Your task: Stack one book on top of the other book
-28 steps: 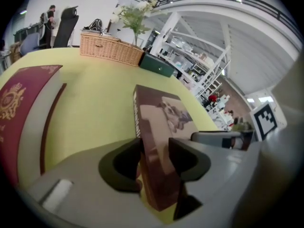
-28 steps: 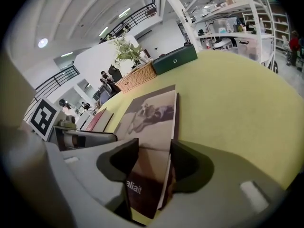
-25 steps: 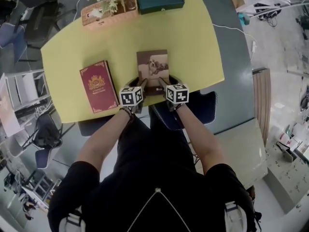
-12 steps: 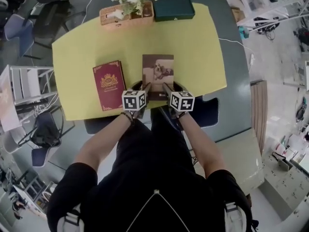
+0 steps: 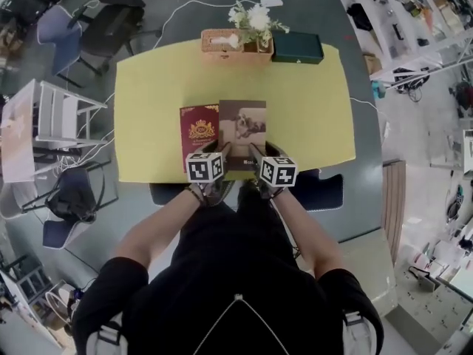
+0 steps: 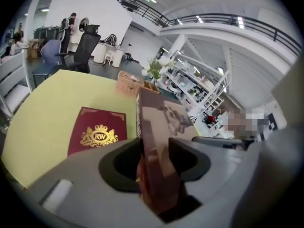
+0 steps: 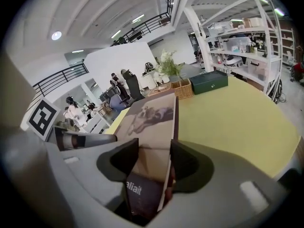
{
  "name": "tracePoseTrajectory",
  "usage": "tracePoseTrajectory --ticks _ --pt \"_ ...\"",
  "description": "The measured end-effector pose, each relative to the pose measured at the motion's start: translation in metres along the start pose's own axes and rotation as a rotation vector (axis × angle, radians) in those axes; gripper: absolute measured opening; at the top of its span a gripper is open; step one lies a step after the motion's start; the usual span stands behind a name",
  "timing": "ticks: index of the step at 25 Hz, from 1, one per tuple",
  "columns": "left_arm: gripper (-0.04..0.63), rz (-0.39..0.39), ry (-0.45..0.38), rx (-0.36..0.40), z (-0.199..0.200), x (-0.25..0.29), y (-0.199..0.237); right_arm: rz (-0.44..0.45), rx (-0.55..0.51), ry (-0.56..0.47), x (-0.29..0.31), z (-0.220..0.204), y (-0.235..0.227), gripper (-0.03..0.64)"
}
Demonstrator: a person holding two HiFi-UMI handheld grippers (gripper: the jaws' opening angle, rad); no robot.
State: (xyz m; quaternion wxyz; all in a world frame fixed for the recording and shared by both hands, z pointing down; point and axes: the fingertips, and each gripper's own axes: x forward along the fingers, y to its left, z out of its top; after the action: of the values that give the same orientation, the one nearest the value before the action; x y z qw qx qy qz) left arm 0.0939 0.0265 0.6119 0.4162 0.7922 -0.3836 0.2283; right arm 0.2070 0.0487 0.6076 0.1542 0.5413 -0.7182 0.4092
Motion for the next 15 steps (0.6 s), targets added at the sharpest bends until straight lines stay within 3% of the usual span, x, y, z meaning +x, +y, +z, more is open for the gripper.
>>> tracePoseTrajectory --ticks 15 --pt "0.192 -0.029 -0.045 0.018 0.011 -0.098 0.090 -0.003 -0.024 -0.012 0.029 -0.006 0.130 0.213"
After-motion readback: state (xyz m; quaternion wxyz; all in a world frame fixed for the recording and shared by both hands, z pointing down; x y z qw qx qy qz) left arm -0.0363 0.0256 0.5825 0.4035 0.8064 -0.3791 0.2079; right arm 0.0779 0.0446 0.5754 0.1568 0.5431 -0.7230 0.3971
